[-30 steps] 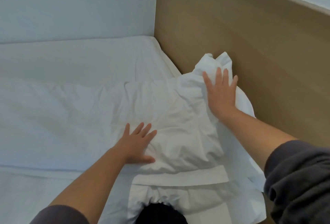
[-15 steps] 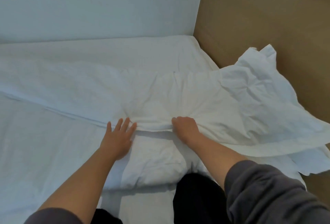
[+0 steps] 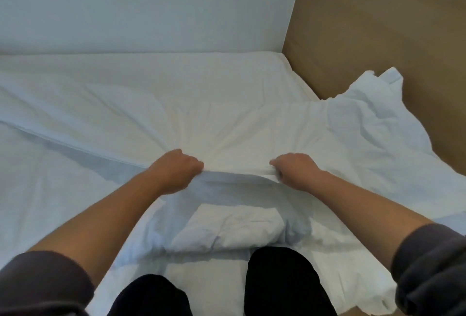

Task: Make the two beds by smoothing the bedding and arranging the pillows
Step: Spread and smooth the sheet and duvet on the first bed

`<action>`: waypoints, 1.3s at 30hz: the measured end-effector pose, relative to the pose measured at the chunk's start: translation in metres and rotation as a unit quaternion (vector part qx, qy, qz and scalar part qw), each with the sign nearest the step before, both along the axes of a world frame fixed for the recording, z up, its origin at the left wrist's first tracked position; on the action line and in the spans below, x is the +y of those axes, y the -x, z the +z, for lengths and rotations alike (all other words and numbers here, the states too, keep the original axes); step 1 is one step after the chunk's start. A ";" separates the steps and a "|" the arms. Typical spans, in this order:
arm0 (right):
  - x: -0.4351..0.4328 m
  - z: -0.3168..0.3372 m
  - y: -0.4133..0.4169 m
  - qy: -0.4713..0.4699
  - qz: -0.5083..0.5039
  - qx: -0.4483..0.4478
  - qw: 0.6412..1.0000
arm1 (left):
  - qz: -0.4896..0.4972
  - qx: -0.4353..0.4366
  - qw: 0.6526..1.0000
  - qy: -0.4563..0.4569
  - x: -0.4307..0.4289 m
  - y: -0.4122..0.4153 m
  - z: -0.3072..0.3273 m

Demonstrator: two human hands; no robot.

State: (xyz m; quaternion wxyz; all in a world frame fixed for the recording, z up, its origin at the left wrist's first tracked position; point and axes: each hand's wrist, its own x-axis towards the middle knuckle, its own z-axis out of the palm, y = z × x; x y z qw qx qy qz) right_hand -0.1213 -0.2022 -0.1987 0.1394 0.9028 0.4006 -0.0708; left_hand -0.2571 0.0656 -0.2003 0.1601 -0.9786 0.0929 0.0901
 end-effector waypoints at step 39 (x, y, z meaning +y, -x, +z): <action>0.064 -0.050 0.041 0.000 -0.093 0.239 0.967 | 0.232 0.147 0.956 0.107 0.001 0.009 -0.070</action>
